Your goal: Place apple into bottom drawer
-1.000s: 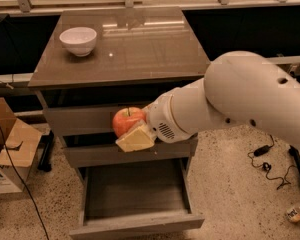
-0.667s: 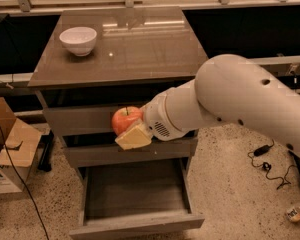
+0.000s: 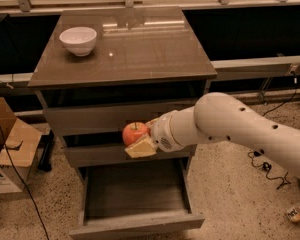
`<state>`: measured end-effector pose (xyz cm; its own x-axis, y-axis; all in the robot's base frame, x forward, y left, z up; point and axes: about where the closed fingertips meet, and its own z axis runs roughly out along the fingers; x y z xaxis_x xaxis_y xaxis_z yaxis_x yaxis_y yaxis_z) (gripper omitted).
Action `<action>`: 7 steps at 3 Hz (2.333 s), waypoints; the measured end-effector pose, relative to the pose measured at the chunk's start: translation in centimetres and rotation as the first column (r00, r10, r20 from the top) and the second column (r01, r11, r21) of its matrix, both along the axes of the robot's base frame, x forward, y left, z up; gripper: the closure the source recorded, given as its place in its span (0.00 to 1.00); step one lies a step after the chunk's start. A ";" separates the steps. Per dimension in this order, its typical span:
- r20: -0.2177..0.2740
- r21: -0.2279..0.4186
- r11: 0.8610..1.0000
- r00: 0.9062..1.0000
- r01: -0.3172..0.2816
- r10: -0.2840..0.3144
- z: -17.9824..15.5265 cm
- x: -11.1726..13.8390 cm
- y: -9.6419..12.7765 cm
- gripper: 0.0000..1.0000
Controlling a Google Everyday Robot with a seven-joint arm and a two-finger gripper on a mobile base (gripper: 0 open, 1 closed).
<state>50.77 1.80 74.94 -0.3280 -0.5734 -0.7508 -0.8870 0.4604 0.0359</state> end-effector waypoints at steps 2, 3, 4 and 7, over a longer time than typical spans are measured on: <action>-0.132 0.199 0.978 0.991 0.058 -0.032 -13.6 4.9 -2.6 1.00; -0.156 0.209 0.976 0.987 0.060 -0.028 -14.9 4.5 -2.3 1.00; -0.160 0.188 0.978 0.986 0.085 -0.054 -18.0 5.5 -1.2 1.00; -0.279 0.117 0.976 0.950 0.181 -0.143 -34.6 7.9 1.0 1.00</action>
Offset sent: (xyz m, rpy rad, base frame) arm 0.0750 -0.0481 -0.2092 0.3189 0.2251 -0.0944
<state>58.68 2.81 40.29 -0.6072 -0.3915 -0.6914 -0.7497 0.5706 0.3353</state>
